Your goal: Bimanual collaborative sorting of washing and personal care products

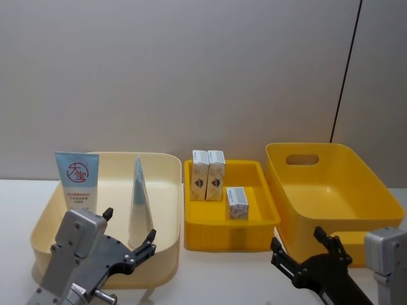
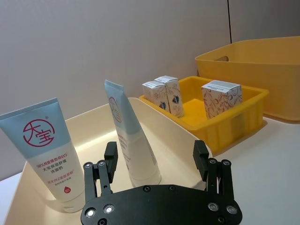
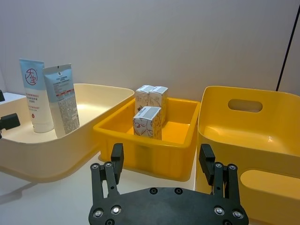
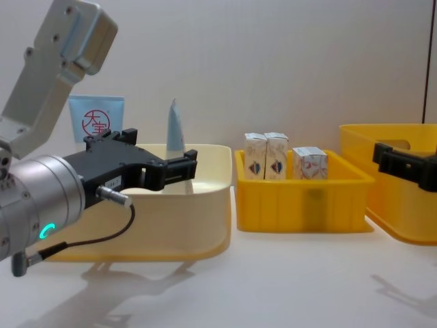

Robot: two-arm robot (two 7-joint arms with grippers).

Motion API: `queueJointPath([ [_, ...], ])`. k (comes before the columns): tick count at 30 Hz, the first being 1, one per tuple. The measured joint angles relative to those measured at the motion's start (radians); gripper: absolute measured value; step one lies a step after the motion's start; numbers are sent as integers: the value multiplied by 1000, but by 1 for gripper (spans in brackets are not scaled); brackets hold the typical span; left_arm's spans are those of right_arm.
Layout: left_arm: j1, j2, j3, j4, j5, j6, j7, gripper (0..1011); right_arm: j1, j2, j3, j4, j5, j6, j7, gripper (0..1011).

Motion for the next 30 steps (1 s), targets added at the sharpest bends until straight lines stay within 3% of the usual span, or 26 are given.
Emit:
queueJointPath([
  [18,0,0,0,0,0,0,0,1003,2,-3,-2,-2,-1,14,0,1001],
  [25,0,0,0,0,0,0,0,1003,21,-16,-12,-24,1,98,-11,1001],
  [30,0,0,0,0,0,0,0,1003,49,-33,-24,-50,4,210,-31,1001],
])
